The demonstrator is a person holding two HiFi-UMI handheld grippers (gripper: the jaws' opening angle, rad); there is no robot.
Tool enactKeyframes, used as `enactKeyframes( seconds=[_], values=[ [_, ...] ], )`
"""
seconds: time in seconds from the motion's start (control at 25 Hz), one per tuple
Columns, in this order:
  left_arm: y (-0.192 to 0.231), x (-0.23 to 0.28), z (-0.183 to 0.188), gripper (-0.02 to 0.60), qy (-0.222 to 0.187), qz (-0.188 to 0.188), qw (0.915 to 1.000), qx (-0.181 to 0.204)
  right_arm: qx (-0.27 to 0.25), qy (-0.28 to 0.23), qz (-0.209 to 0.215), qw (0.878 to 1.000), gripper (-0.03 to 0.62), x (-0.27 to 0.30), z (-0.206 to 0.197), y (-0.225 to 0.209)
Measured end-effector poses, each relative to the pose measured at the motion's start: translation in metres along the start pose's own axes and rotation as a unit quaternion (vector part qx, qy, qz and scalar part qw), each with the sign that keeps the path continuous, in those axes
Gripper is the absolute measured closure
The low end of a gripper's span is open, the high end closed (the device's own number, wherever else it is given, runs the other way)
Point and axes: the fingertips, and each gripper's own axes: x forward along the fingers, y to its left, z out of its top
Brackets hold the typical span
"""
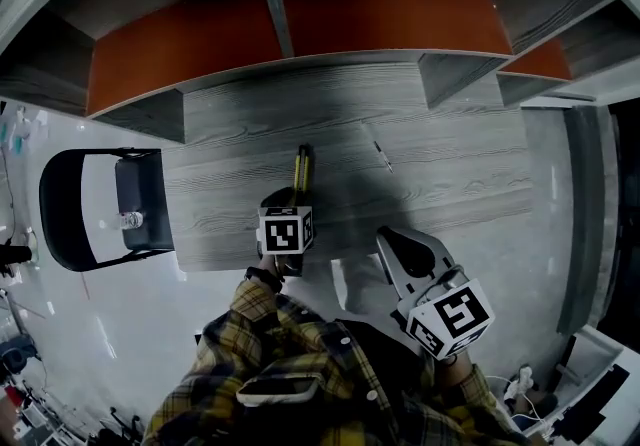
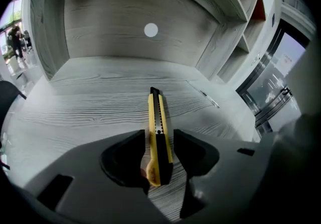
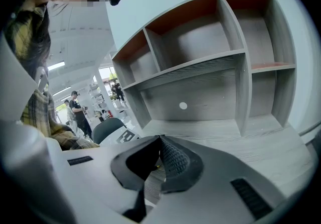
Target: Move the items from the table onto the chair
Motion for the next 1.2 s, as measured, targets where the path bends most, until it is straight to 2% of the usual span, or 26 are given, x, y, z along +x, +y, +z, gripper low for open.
enactKeyframes(
  seconds=[0.08,0.2,0.28,0.52,0.72,0.92,1.2],
  values=[
    [0.002,0.001,-0.001,0.405,-0.006,0.017,0.9998,0.012,0.004,0.000,0.000,1.000,0.577,0.000,-0.001,-0.002],
    [0.005,0.003,-0.005,0.438,-0.006,0.041,0.9987,0.029,0.007,0.001,0.002,1.000,0.577,-0.001,-0.002,-0.003],
    [0.005,0.003,-0.005,0.462,-0.001,0.043,0.9986,0.031,0.006,0.002,0.005,1.000,0.577,-0.001,-0.001,-0.004],
    [0.003,-0.007,0.003,0.465,-0.005,0.030,0.9994,0.014,-0.007,0.000,0.020,1.000,0.577,-0.001,0.004,-0.005],
    [0.004,-0.032,0.007,0.465,-0.036,0.043,0.9983,-0.016,-0.018,-0.005,0.053,0.998,0.577,-0.001,0.009,-0.001],
    [0.016,-0.074,0.009,0.465,-0.083,0.068,0.9928,-0.054,-0.042,-0.005,0.106,0.993,0.577,0.011,0.016,0.013],
    [0.050,-0.128,-0.011,0.465,-0.143,0.125,0.9721,-0.137,-0.094,0.004,0.199,0.975,0.577,0.032,0.025,0.047]
  ],
)
